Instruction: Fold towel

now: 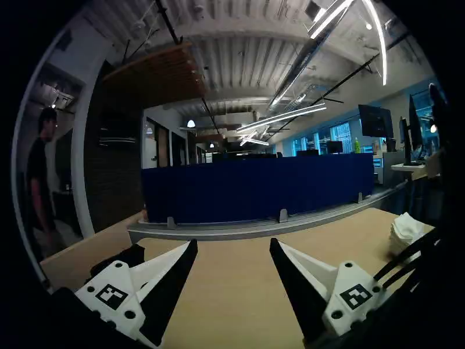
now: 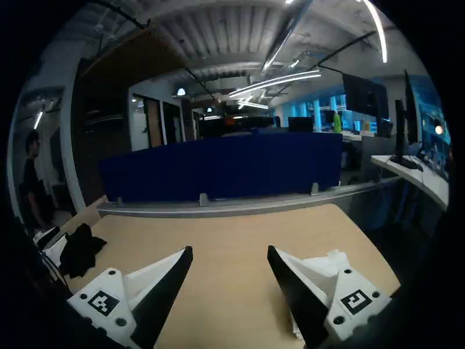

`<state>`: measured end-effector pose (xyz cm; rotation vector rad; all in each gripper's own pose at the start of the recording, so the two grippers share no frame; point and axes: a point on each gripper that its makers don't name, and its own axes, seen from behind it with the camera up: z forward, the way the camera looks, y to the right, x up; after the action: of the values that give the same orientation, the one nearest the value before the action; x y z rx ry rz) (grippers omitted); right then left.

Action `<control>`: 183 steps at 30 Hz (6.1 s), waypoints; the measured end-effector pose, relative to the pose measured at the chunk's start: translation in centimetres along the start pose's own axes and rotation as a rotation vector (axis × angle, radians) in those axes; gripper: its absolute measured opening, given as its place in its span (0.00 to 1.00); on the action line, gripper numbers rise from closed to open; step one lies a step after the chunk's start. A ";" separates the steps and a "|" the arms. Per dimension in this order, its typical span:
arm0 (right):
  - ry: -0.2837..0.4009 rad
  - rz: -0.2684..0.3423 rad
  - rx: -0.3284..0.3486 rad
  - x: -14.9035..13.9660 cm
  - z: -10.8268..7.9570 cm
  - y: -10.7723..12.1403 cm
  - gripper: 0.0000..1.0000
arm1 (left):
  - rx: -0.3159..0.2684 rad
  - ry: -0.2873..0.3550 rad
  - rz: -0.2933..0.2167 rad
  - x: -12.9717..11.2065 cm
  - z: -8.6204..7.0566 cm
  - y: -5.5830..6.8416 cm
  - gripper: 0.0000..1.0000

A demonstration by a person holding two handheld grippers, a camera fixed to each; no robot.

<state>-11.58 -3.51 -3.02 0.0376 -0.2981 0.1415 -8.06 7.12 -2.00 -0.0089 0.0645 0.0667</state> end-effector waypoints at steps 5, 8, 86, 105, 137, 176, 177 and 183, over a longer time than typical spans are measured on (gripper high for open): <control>-0.001 0.007 -0.013 0.4 0.9 -0.8 0.99 | 0.008 0.013 0.015 -2.0 -0.2 -0.7 0.92; 0.004 -0.004 -0.010 0.4 1.4 -1.8 0.99 | 0.007 0.021 -0.002 -3.5 -0.1 -1.2 0.92; 0.194 -0.109 -0.089 -4.3 1.2 6.8 0.99 | 0.028 0.010 -0.073 -15.1 1.9 -3.9 0.93; 0.205 -0.063 -0.059 -14.3 5.5 8.8 0.99 | 0.028 0.010 -0.073 -15.2 2.1 -4.1 0.93; 0.282 -0.068 -0.060 -14.8 4.4 8.6 0.99 | 0.028 0.010 -0.072 -15.2 1.8 -3.9 0.93; 0.303 -0.099 -0.058 -15.1 3.1 8.1 1.00 | 0.028 0.010 -0.072 -15.2 1.4 -4.1 0.93; 0.303 -0.099 -0.058 -15.1 3.1 8.1 1.00 | 0.028 0.010 -0.072 -15.2 1.4 -4.1 0.93; 0.303 -0.099 -0.058 -15.0 3.4 8.1 1.00 | 0.027 0.010 -0.073 -15.2 1.4 -4.0 0.93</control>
<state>-27.89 2.32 -4.08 -0.0270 0.0024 0.0384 -22.82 2.11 0.43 0.0157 0.0750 -0.0067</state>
